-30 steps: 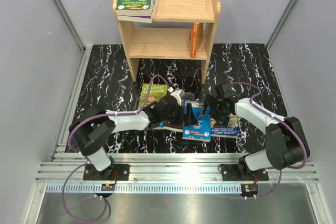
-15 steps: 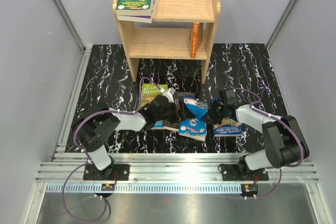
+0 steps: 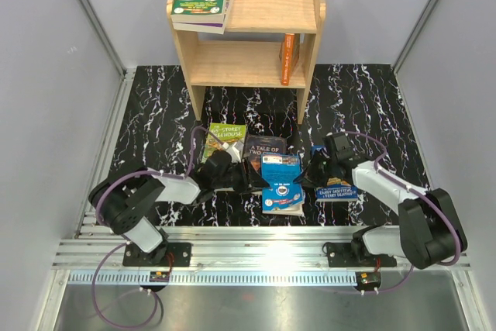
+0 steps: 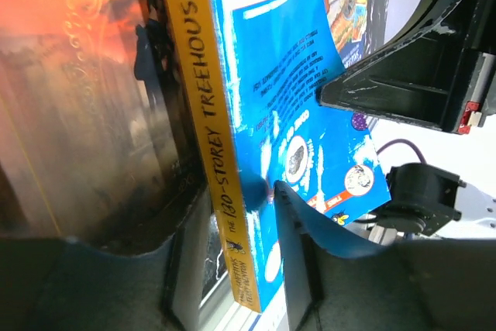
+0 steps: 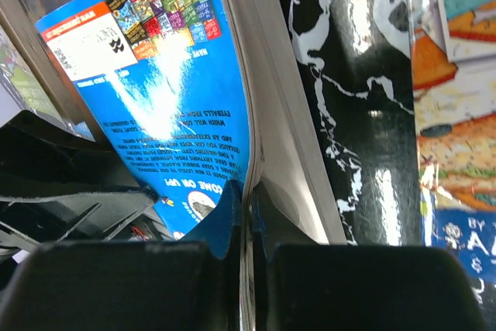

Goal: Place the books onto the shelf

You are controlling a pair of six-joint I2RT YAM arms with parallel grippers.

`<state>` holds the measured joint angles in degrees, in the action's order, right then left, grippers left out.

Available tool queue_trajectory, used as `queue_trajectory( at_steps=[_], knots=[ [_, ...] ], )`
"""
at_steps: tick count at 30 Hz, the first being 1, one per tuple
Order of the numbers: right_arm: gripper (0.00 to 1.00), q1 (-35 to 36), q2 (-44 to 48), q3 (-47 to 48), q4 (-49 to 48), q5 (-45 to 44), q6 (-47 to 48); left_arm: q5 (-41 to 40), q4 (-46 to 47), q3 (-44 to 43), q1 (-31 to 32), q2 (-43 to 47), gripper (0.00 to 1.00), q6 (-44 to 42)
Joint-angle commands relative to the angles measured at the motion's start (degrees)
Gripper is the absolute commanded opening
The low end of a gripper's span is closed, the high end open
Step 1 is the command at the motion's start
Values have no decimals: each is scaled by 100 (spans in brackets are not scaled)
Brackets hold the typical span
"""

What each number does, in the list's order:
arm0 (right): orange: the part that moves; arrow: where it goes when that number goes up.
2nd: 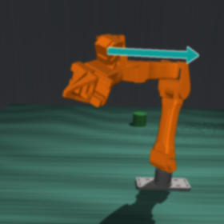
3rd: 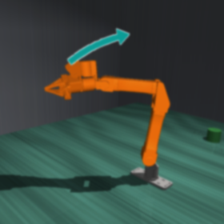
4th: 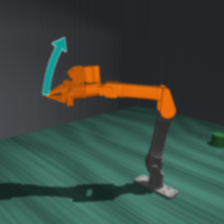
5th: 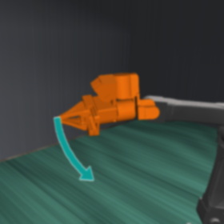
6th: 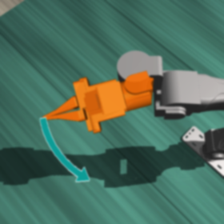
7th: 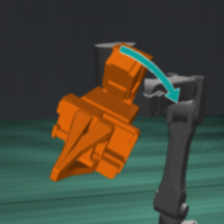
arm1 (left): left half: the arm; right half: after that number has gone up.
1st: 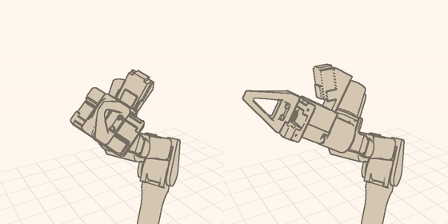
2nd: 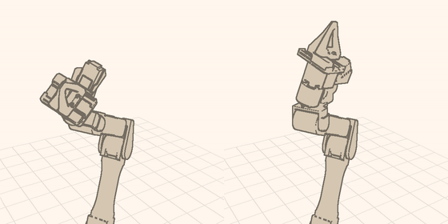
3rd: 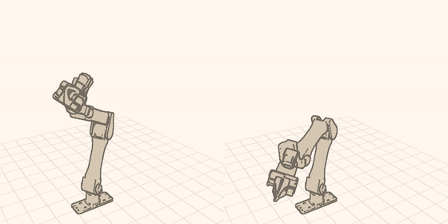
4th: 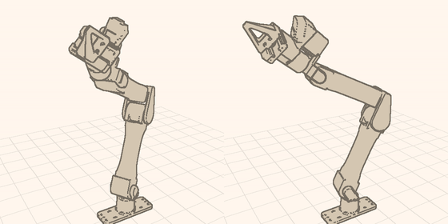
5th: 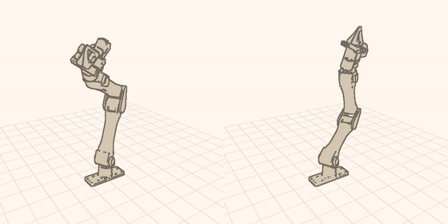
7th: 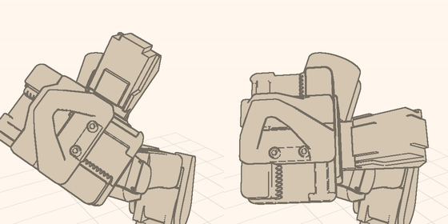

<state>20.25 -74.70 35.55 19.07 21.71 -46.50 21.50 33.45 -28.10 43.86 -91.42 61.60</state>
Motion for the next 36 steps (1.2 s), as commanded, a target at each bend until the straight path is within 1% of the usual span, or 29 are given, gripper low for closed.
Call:
queue_trajectory(
  at_steps=[1, 5, 10, 16, 17, 18, 19, 20, 21, 23, 24, 25, 26, 27, 28, 29, 30, 31, 32, 33, 34, 35, 36],
  knots=[
    [0, 58, 236, 31, 352, 201, 71, 249, 355, -125, -26, 133, 38, -17],
    [0, 67, 464, -206, 290, 351, 1, 496, 715, -485, 26, -201, 42, 185],
    [0, 67, 711, -373, 229, 500, -61, 584, 399, -908, 237, -570, 50, 203],
    [0, 67, 632, -505, 53, 667, -96, 715, 908, -908, 396, -921, 50, 677],
    [0, 67, 606, -566, 9, 676, -105, 742, 987, -908, 396, -948, 44, 730],
    [0, 67, 597, -575, 0, 685, -105, 751, 979, -925, 396, -966, 40, 756],
    [0, 67, 614, -584, 9, 676, -87, 742, 909, -926, 396, -948, 35, 757],
    [0, 67, 632, -602, 61, 659, -79, 681, 822, -934, 396, -887, 27, 739],
    [0, 67, 658, -602, 97, 632, -70, 637, 716, -952, 396, -826, 23, 609],
    [0, 67, 798, -550, 289, 580, -43, 523, 33, -1118, 396, -694, 11, 371],
    [0, 67, 851, -506, 403, 484, -26, 357, -310, -1232, 396, -528, 0, 13],
    [0, 67, 912, -453, 535, 431, -17, 216, -974, -1433, 396, -431, 0, -182],
    [0, 67, 1017, -278, 858, 369, 44, 75, -1285, -1549, 404, -308, 0, -349],
    [12, 75, 1071, -146, 1070, 195, 88, -187, -1576, -1645, 404, -80, 0, -681],
    [72, 67, 1132, 12, 1299, 106, 132, -346, -2188, -1890, 404, 44, 0, -867],
    [98, 67, 1255, 387, 1780, 0, 193, -539, -2533, -2023, 404, 297, 0, -1069],
    [100, 58, 1334, 609, 2045, -253, 211, -898, -2850, -2155, 396, 439, 0, -1454],
    [100, 58, 1396, 846, 2292, -386, 238, -1110, -3453, -2313, 404, 562, 0, -1632],
    [100, 67, 1518, 1318, 2747, -500, 281, -1321, -3729, -2567, 404, 703, 0, -1799],
    [100, 67, 1572, 1558, 2951, -702, 317, -1802, -3967, -2691, 413, 991, 0, -2123],
    [100, 67, 1624, 1786, 3145, -799, 352, -2103, -4326, -2797, 439, 1142, 0, -2291],
    [100, 67, 1703, 2198, 3512, -913, 396, -2462, -4451, -2998, 466, 1300, 0, -2441],
    [100, 67, 1756, 2376, 3681, -1097, 405, -3153, -4505, -3052, 544, 1615, 0, -2765]
  ],
)
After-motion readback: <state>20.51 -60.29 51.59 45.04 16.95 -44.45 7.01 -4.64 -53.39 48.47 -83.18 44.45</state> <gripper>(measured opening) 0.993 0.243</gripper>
